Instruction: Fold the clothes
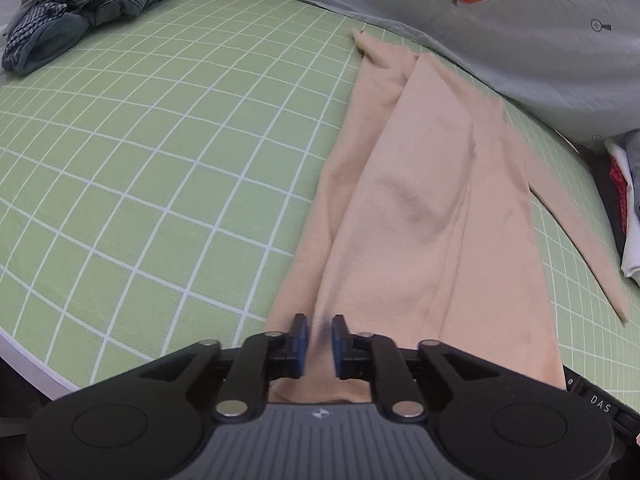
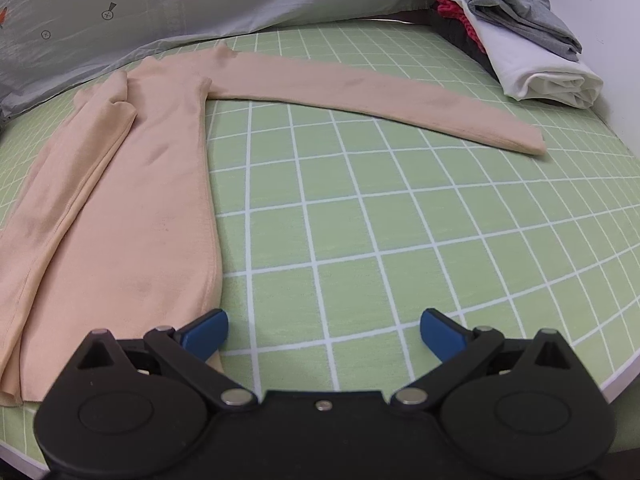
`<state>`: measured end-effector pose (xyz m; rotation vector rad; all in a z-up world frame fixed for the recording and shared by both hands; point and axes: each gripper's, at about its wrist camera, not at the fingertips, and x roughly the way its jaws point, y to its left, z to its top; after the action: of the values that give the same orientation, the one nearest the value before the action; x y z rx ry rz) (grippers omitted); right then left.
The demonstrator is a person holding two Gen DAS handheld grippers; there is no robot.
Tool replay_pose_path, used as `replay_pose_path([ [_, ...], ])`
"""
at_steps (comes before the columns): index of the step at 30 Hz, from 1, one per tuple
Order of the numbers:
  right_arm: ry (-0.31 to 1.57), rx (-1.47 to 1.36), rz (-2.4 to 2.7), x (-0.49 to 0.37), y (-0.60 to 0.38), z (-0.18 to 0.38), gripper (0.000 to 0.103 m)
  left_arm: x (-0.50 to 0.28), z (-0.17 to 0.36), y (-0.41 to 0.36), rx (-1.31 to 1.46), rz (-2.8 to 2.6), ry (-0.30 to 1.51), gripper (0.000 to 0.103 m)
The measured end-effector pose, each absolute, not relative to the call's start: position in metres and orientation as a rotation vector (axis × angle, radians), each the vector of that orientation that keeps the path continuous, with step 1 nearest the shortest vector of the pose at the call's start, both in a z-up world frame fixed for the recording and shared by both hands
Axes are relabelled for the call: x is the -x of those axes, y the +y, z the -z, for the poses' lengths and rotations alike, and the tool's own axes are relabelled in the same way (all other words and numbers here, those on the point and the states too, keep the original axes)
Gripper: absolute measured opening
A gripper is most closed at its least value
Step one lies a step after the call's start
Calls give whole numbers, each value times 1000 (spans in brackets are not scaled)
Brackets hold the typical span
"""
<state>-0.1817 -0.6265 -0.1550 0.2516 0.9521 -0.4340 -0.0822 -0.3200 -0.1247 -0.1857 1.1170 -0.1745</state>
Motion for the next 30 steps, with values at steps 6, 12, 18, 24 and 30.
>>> replay_pose_path([
  [6, 923, -278, 442, 168, -632, 148, 103, 67, 106, -331, 118, 170, 1051, 83],
  [12, 894, -309, 457, 152, -652, 143, 103, 44, 101, -344, 76, 154, 1056, 86],
  [18, 866, -340, 472, 135, -671, 138, 103, 18, 100, -362, 58, 141, 1069, 86],
  [24, 841, -403, 538, 119, -706, 138, 103, -18, 106, -385, 29, 141, 1098, 86],
  [30, 800, -512, 718, 106, -765, 150, 103, -61, 119, -401, -19, 104, 1126, 86],
])
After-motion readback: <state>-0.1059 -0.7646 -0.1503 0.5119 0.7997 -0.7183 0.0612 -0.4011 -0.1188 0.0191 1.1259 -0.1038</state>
